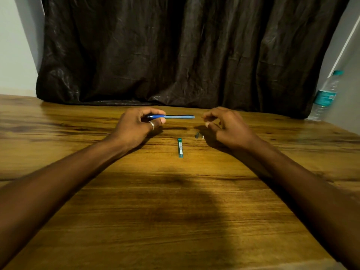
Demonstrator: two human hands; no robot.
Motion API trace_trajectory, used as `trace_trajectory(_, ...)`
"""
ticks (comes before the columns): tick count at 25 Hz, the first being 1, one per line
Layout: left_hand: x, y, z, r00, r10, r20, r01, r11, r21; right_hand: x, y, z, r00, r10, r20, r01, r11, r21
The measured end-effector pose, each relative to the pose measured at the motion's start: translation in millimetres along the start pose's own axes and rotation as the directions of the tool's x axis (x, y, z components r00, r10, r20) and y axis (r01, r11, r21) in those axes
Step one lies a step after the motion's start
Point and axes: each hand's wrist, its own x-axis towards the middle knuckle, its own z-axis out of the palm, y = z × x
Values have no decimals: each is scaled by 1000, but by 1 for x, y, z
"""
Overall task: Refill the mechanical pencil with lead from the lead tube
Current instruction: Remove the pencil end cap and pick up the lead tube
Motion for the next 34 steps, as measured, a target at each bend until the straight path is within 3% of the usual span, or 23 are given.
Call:
trace_trajectory(4, -2, 1, 1, 999, 26, 28, -27, 1000, 13, -3, -18, 6, 996, 65, -56, -48, 963, 264)
trace_trajectory(11, -1, 0, 2, 997, 52, 55, -53, 998, 17, 0, -31, 17, 985, 149, -86, -83, 848, 523)
trace_trajectory(13, 0, 5, 1, 994, 96, 43, -102, 982, 161, 1, -32, 16, 986, 139, -90, -74, 857, 509)
trace_trajectory(16, 2, 16, 1, 958, 271, 92, -281, 826, 489, 0, -39, 21, 988, 140, -61, -92, 868, 489)
trace_trajectory(20, -3, 25, 6, 940, 290, 182, -342, 786, 516, 2, -54, 32, 994, 103, -26, -73, 840, 538)
trace_trajectory(23, -4, 21, 5, 946, 237, 219, -318, 800, 508, 1, -55, 31, 995, 100, -25, -75, 864, 499)
trace_trajectory(25, -1, 17, 0, 968, 198, 157, -251, 812, 526, 0, -52, 27, 992, 110, -67, -73, 907, 415)
trace_trajectory(27, 4, 13, -7, 982, 174, 73, -187, 837, 515, 0, -48, 21, 996, 31, -80, -10, 969, 245)
trace_trajectory(31, 9, 7, -15, 986, 161, -44, -122, 875, 469, -3, -45, 16, 951, -234, 201, 242, 970, -17)
trace_trajectory(34, 10, 6, -13, 985, 163, -55, -119, 876, 467, -4, -47, 20, 911, -292, 291, 300, 954, 19)
